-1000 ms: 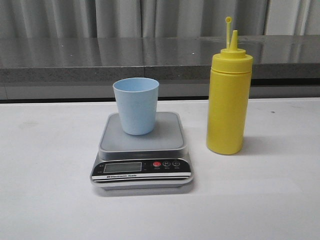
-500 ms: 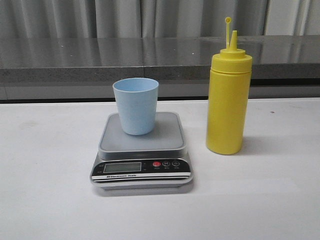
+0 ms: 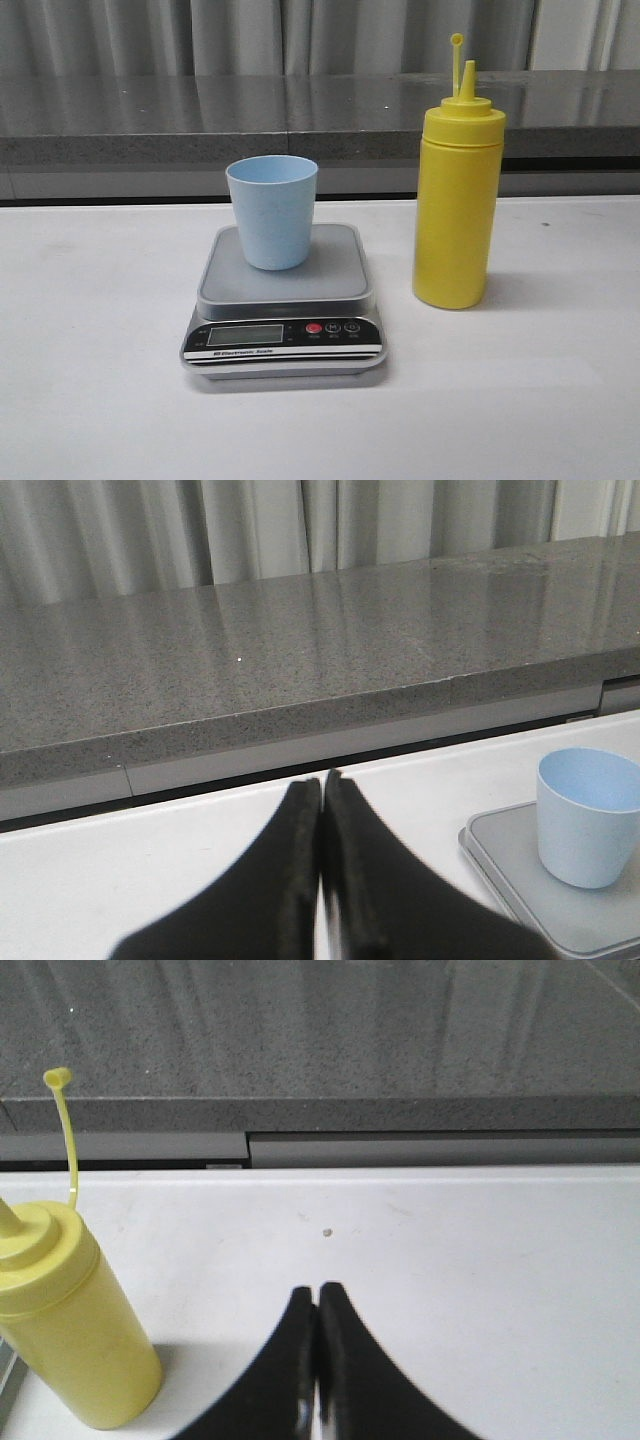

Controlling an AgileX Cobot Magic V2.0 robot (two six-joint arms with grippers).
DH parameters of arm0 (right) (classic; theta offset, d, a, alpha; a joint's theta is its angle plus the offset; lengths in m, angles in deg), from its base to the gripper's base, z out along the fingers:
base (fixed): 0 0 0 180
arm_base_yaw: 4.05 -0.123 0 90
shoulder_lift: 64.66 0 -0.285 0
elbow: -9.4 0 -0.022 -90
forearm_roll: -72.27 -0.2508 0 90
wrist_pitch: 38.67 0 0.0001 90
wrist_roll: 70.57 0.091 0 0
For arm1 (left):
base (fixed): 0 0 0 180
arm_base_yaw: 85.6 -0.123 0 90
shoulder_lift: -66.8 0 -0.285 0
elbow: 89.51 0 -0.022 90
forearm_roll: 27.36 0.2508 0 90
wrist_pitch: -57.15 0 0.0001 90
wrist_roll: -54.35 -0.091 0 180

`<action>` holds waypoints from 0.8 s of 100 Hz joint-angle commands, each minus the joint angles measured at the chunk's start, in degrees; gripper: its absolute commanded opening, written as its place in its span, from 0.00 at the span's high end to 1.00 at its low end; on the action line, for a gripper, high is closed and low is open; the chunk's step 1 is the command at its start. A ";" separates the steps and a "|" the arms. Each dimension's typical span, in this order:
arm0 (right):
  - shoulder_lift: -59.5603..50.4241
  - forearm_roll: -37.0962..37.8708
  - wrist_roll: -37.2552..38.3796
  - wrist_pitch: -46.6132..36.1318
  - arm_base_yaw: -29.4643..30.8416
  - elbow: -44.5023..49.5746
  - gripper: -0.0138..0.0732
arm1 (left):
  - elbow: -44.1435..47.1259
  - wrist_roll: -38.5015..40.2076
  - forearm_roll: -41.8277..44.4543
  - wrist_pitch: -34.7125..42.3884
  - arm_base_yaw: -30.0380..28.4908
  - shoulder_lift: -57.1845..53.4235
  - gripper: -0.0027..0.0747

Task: Pour seasoning into cup on scale with both arms

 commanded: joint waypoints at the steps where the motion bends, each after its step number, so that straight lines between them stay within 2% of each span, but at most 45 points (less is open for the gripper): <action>1: 2.17 1.05 -0.02 -6.47 -1.52 -2.05 0.98 | -1.50 0.17 -0.33 4.70 -0.18 0.18 0.99; 33: 9.31 5.36 -0.02 -9.15 -7.65 -1.75 0.98 | -1.50 0.17 -0.33 4.70 -0.18 0.18 0.99; 55: 13.51 4.87 -0.02 -21.04 -9.41 3.45 0.95 | -1.50 0.17 -0.33 4.70 -0.18 0.18 0.99; 67: 15.06 4.87 -0.02 -30.83 -9.41 8.17 0.79 | -1.50 0.17 -0.33 4.70 -0.18 0.18 0.99; 74: 15.81 4.87 -0.02 -37.04 -9.41 11.02 0.62 | -1.50 0.17 -0.33 4.70 -0.18 0.18 0.99; 80: 16.48 4.94 -0.02 -42.19 -9.41 13.40 0.40 | -1.50 0.17 -0.33 4.70 -0.18 0.18 0.99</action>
